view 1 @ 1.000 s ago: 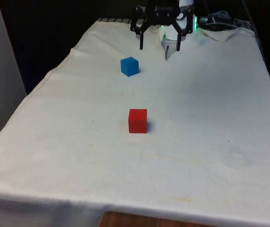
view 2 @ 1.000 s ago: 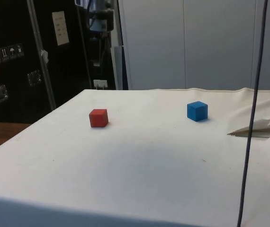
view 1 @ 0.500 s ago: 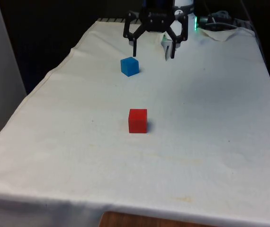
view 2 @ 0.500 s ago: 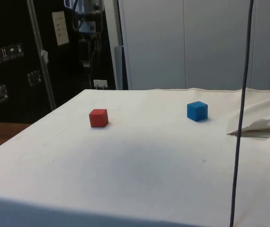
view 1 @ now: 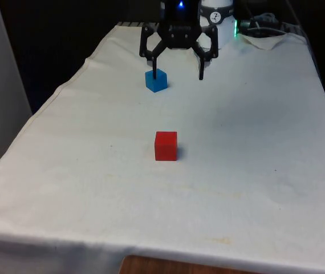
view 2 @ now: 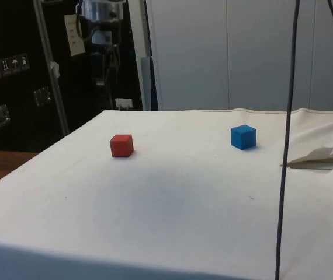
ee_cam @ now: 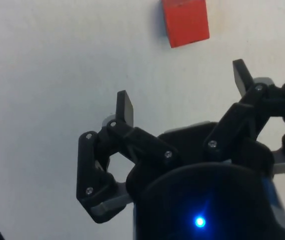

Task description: Stack the two cubes.

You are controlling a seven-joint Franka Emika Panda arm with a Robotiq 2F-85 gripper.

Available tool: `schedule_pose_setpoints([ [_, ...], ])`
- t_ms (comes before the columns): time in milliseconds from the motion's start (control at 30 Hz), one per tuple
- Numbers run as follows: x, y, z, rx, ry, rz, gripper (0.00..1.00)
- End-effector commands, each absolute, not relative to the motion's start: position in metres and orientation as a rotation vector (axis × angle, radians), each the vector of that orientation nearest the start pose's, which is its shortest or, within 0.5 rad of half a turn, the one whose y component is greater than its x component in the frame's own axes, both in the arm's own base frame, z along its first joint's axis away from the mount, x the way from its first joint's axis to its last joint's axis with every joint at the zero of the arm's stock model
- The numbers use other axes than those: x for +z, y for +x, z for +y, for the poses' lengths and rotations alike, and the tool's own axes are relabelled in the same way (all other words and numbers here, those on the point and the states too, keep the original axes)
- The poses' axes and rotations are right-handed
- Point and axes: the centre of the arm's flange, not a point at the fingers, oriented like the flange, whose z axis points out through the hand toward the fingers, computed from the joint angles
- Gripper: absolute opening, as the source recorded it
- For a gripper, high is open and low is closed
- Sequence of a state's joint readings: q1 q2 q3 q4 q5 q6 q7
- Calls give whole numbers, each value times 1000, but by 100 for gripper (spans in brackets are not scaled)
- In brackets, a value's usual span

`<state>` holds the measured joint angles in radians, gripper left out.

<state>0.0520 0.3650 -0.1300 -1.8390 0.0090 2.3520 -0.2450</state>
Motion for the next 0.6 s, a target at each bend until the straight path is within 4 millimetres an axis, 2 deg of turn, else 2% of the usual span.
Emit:
schedule_pose_setpoints([
  [0, 345, 653, -46, -229, -3165, -275, 100],
  [467, 327, 672, -55, -188, -3146, -255, 100],
  [567, 321, 676, -56, -130, -3149, -249, 100],
])
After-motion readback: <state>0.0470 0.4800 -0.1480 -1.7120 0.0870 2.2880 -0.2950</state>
